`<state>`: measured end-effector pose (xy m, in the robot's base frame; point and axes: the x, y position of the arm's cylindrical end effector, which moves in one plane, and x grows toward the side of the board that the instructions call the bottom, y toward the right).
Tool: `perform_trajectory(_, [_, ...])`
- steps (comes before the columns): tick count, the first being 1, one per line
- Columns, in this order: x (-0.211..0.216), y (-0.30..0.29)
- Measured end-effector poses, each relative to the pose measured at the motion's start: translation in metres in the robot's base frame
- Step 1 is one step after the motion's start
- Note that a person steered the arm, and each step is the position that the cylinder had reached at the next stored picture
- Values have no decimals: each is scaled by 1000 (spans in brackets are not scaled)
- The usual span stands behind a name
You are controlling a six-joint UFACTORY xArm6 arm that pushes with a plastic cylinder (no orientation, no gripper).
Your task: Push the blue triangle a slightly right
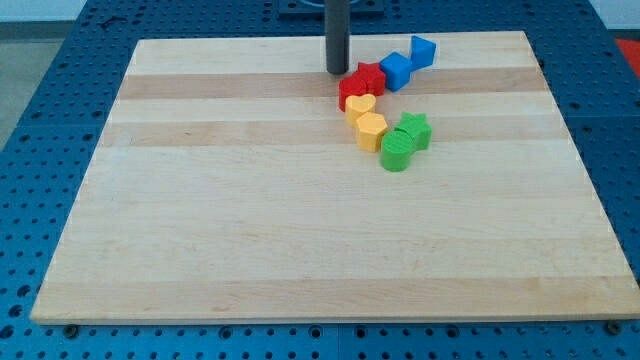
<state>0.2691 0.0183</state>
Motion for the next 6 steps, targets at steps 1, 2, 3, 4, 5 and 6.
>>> perform_trajectory(1, [0, 36])
perform_trajectory(2, [0, 73])
perform_trajectory(3, [-3, 76])
perform_trajectory(4, [-12, 69])
perform_trajectory(5, [-26, 75])
perform_trajectory(6, [-36, 100])
